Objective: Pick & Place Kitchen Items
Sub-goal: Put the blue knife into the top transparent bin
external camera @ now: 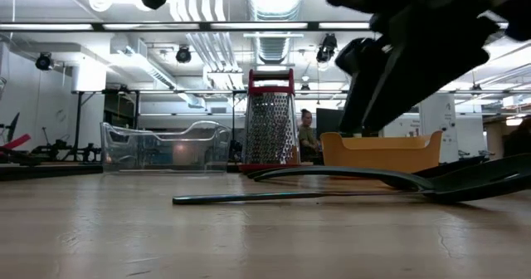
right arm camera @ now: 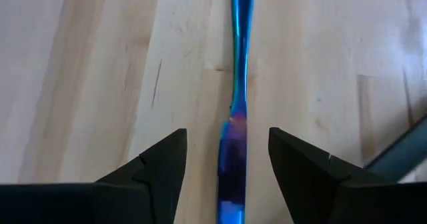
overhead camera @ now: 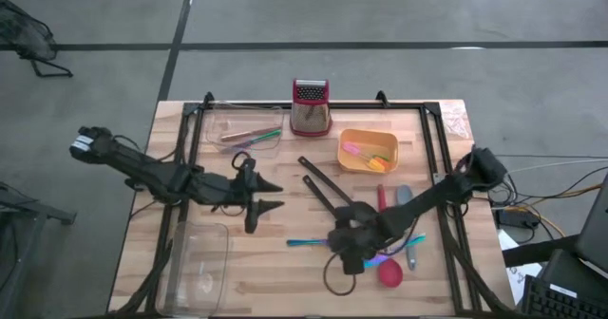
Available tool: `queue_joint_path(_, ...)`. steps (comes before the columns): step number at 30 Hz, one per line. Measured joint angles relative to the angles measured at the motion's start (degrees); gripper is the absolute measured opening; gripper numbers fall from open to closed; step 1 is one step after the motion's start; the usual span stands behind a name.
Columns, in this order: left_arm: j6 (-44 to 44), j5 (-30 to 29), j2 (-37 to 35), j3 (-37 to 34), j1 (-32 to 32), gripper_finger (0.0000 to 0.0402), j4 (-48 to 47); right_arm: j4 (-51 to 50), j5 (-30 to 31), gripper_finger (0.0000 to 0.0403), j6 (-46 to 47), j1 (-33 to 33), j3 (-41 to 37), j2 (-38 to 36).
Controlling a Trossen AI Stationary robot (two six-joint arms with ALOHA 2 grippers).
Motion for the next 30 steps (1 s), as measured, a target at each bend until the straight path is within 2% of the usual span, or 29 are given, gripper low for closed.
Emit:
queue_joint_path(5,-0.59,0.01,0.0,-2.95,-0.51,0.0186,3.87,-1.33,-0.42,0.0205,-0.66,-0.48,4.43,5.76)
queue_joint_path(13,-1.24,0.12,0.0,-3.89,-0.82,0.0186,4.25,-1.38,-0.55,0.0187,0.43,-2.38,8.22,12.09)
queue_joint_path(23,-1.12,0.31,0.0,-3.86,-0.93,0.0186,4.81,-2.3,-0.85,0.0163,1.34,-3.43,7.26,13.04)
queue_joint_path(27,-0.96,0.33,0.0,-3.86,-0.93,0.0186,5.9,-3.51,-4.84,0.014,1.82,-4.19,6.87,13.03)
queue_joint_path(30,-0.6,0.35,0.0,-3.86,-0.93,0.0186,6.95,-3.37,-5.69,0.0115,2.14,-4.52,6.03,12.96)
